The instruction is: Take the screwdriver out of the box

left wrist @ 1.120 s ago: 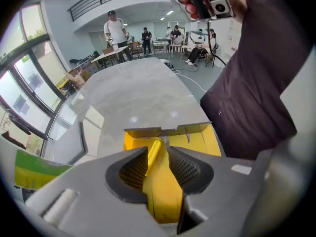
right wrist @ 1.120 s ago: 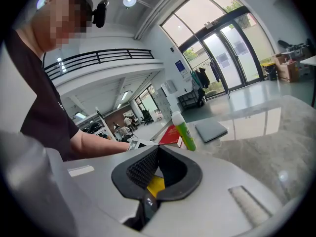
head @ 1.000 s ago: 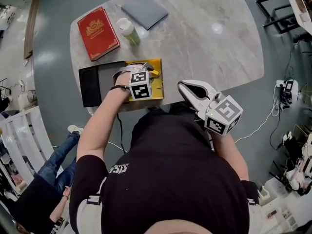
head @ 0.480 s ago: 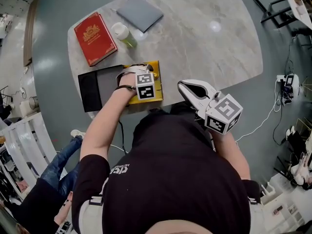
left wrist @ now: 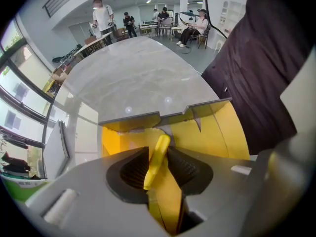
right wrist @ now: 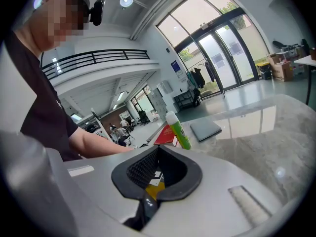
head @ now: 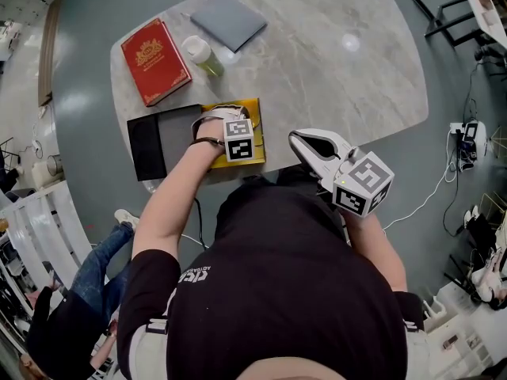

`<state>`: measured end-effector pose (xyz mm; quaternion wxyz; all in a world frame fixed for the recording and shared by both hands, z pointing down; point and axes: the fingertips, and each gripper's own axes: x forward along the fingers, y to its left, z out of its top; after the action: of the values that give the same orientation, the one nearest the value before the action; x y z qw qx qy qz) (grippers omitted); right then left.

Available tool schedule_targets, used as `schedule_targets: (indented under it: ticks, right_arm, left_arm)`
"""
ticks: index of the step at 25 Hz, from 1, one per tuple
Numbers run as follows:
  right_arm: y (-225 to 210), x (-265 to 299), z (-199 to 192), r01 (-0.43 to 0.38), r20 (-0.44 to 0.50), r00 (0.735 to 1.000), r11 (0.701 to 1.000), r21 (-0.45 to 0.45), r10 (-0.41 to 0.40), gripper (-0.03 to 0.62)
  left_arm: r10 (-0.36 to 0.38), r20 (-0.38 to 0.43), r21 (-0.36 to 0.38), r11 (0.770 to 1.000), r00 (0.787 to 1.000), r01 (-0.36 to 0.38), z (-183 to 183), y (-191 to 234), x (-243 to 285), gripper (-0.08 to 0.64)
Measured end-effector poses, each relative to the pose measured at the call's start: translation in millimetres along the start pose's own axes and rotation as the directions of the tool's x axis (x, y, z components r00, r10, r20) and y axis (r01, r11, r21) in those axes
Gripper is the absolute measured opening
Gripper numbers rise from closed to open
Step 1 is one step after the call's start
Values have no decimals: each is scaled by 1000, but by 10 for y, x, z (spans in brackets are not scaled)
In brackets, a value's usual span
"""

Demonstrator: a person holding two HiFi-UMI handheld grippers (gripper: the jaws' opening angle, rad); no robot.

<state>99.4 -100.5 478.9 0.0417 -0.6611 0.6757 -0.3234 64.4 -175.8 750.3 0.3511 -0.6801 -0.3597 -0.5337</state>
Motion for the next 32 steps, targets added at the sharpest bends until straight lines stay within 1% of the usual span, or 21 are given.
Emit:
schedule_targets:
  ticks: [3,6,9,11,15,19,22,26,29,32]
  right_arm:
    - [-3,24,-15,-4,-6,1000,1000,3,4,15]
    - [-7,65,-21,-12,-16,1000,1000,0,12,15]
    - [1,106,-11,-16,-9,1000,1000,0,16,15]
    - [16,133,16,-22,-8,1000,1000,-5,22,15]
    - [87,191,76,-39,-10,999,999,-20,39,15]
    - [177,255,171,-62,-6,998,997,-48,62,15]
    - [247,288,218,-76,-2,997,995,-66,76,15]
    - [332,343,226,-91,4,996,993,-80,92,15]
    - [409,394,242,-105,17,994,991,-88,107,15]
    - [524,432,261,-117,25,992,988,-101,120,15]
  left_arm:
    - [1,2,2,1000,1000,-1,0,-12,0,110]
    - [-6,5,-9,1000,1000,6,-3,-41,5,69]
    - [-12,17,-28,1000,1000,12,-9,-85,-34,67]
    - [-9,36,-50,999,999,11,7,-96,-109,66]
    - [21,79,-97,995,997,-13,53,-104,-302,66]
    - [59,128,-164,986,990,-37,94,-60,-520,66]
    - [94,184,-232,972,978,-50,155,-11,-737,66]
    - [162,257,-334,940,953,-70,185,68,-1098,66]
    - [215,284,-400,912,934,-89,129,93,-1377,66]
    - [263,301,-451,886,917,-106,48,47,-1656,66]
